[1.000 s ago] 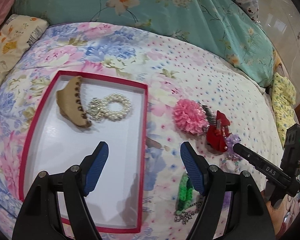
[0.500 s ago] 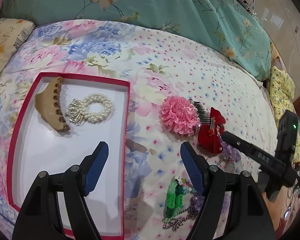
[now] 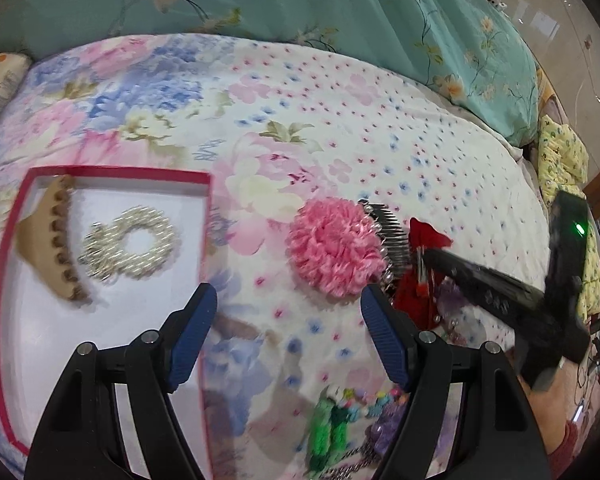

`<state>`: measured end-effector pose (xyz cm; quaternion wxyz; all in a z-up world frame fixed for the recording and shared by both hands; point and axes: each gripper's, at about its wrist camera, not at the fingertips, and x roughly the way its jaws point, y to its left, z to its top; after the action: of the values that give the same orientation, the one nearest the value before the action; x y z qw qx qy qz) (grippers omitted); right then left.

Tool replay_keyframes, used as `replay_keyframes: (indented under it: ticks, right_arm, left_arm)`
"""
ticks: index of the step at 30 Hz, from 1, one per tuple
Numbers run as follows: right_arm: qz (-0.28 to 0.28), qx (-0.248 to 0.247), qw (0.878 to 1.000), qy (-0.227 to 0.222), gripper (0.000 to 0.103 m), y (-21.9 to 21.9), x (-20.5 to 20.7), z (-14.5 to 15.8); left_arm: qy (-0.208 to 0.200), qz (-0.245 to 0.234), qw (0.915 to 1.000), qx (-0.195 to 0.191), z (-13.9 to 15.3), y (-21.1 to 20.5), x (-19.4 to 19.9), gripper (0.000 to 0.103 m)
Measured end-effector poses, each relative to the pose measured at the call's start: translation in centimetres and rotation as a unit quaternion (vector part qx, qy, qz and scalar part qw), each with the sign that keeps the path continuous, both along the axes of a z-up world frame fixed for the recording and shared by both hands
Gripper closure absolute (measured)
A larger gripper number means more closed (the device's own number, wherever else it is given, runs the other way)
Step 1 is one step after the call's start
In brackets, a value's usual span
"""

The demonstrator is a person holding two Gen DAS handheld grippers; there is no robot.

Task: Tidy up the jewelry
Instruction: 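Grasp the pink flower scrunchie with the left tool while the right tool grasps the red bow, then carry the pink scrunchie and red bow into the box and release both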

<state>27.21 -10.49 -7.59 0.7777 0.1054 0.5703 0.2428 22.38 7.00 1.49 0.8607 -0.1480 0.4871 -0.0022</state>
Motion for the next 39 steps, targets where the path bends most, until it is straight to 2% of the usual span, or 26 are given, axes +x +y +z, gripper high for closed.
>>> replay_keyframes:
  ticks: [3, 6, 7, 8, 9, 10, 11, 14, 17, 19, 20, 21, 24, 25, 27, 29, 31, 32, 33, 35, 37, 39]
  right_arm:
    - [0.013, 0.004, 1.0, -0.001, 0.094, -0.1, -0.5, 0.4]
    - [0.012, 0.026, 1.0, 0.004, 0.097, -0.6, -0.9, 0.6]
    - [0.007, 0.034, 0.999, 0.008, 0.103, -1.0, -1.0, 0.5]
    - [0.001, 0.036, 0.999, 0.011, 0.103, -1.5, -1.0, 0.5]
    - [-0.003, 0.043, 0.999, 0.012, 0.103, -1.8, -1.1, 0.6]
    - [-0.007, 0.052, 0.999, 0.015, 0.103, -2.2, -1.2, 0.6]
    - [-0.009, 0.057, 0.998, 0.018, 0.103, -2.4, -1.3, 0.6]
    - [-0.013, 0.067, 0.997, 0.021, 0.103, -2.9, -1.7, 0.8]
    - [-0.025, 0.081, 0.996, 0.028, 0.093, -3.2, -1.6, 0.8]
    - [-0.029, 0.074, 0.996, 0.033, 0.075, -2.9, -1.5, 0.8]
    - [-0.028, 0.064, 0.997, 0.038, 0.052, -2.6, -1.5, 0.8]
    - [-0.028, 0.057, 0.997, 0.039, 0.039, -2.4, -1.5, 0.7]
    - [-0.031, 0.015, 0.999, 0.028, 0.039, -1.8, -1.4, 0.6]
    - [-0.027, 0.006, 0.999, 0.037, 0.039, -1.5, -1.1, 0.2]
    - [-0.017, 0.018, 0.998, 0.061, 0.039, -1.1, -0.6, -0.9]
    - [0.002, 0.007, 0.998, 0.06, 0.039, 0.0, -0.4, -1.6]
    - [0.016, 0.023, 0.998, 0.061, 0.043, 0.7, -0.3, -1.9]
    - [0.031, 0.028, 0.997, 0.057, 0.047, 1.3, -0.4, -1.9]
    - [0.042, 0.032, 0.997, 0.052, 0.057, 1.6, -0.7, -1.7]
    - [0.068, 0.032, 0.997, 0.021, 0.071, 2.5, -1.6, -0.6]
    - [0.075, 0.03, 0.997, 0.015, 0.07, 2.6, -2.2, -0.2]
    - [0.065, 0.028, 0.997, 0.031, 0.065, 2.4, -2.6, -0.6]
  left_arm:
    - [0.005, -0.015, 0.9998, -0.01, -0.9, -1.1, 2.1, 0.028]
    - [0.013, -0.032, 0.9994, -0.003, -2.0, -2.2, 3.7, 0.03]
    - [0.018, -0.036, 0.9992, 0.002, -2.5, -2.6, 4.3, 0.039]
    - [0.023, -0.039, 0.999, 0.002, -2.9, -2.7, 4.6, 0.056]
    - [0.029, -0.045, 0.9986, -0.001, -3.4, -2.9, 4.9, 0.065]
    - [0.034, -0.052, 0.998, -0.007, -3.9, -3.0, 5.2, 0.084]
    - [0.038, -0.056, 0.9977, -0.008, -4.2, -3.1, 5.2, 0.095]
    - [0.029, -0.062, 0.9977, -0.002, -4.1, -3.5, 4.4, 0.099]
    - [0.019, -0.064, 0.9977, -0.008, -3.5, -3.3, 3.3, 0.101]
    - [0.009, -0.062, 0.998, -0.008, -2.8, -3.0, 2.4, 0.102]
    - [0.005, -0.061, 0.9981, -0.009, -2.5, -2.8, 2.1, 0.102]
    - [-0.002, -0.06, 0.9981, -0.013, -2.1, -2.6, 1.6, 0.102]
    - [-0.014, -0.056, 0.9981, -0.022, -1.1, -2.0, 0.5, 0.102]
    - [-0.019, -0.055, 0.998, -0.025, -0.8, -1.8, 0.0, 0.102]
    - [-0.025, -0.055, 0.9977, -0.031, -0.3, -1.7, -0.6, 0.102]
    - [-0.029, -0.056, 0.9975, -0.033, -0.1, -1.7, -1.5, 0.102]
    - [-0.029, -0.056, 0.9973, -0.037, 0.0, -1.6, -2.3, 0.102]
    - [-0.029, -0.055, 0.9973, -0.039, 0.1, -1.5, -2.7, 0.102]
    - [-0.029, -0.052, 0.9974, -0.04, 0.2, -1.3, -3.1, 0.102]
    - [-0.032, -0.046, 0.9974, -0.045, 0.4, -0.9, -3.8, 0.102]
    - [-0.035, -0.037, 0.9974, -0.05, 0.6, -0.3, -4.5, 0.102]
    - [-0.04, -0.029, 0.9973, -0.055, 0.8, 0.2, -5.2, 0.102]
